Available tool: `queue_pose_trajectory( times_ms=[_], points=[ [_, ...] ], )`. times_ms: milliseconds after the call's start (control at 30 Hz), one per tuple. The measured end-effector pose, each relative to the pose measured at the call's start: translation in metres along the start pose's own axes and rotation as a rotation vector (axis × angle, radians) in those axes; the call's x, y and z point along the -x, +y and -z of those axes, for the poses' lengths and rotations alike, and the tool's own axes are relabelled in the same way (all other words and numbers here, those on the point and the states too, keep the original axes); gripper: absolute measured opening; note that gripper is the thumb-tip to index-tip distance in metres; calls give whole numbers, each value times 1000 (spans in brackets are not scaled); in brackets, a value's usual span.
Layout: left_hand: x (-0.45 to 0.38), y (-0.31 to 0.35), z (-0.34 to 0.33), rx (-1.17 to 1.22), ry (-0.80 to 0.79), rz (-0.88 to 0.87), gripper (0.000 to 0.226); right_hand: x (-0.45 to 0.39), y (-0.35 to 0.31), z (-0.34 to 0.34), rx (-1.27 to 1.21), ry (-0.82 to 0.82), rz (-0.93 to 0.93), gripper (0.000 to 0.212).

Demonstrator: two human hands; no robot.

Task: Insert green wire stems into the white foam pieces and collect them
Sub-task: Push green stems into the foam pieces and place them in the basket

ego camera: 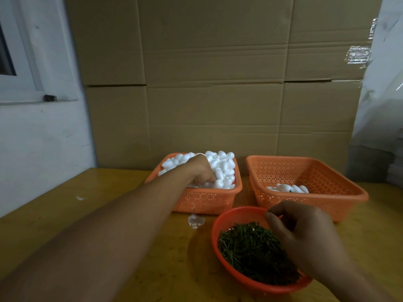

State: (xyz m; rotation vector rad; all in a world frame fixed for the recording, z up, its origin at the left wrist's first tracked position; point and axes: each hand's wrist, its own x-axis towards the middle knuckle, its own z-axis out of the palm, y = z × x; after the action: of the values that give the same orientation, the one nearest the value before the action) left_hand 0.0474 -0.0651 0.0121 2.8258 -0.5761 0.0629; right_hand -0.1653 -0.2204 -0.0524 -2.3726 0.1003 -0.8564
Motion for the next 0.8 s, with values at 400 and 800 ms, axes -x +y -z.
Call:
queue_pose_trajectory(
  times_ms=[400,800],
  points=[
    [-13,-19,-9,387,-74,70,23,0,-3,2,37,16,11,17],
    [46,-19,-15,703,386,-349,21,2,-4,-1,62,-8,13,14]
  ],
)
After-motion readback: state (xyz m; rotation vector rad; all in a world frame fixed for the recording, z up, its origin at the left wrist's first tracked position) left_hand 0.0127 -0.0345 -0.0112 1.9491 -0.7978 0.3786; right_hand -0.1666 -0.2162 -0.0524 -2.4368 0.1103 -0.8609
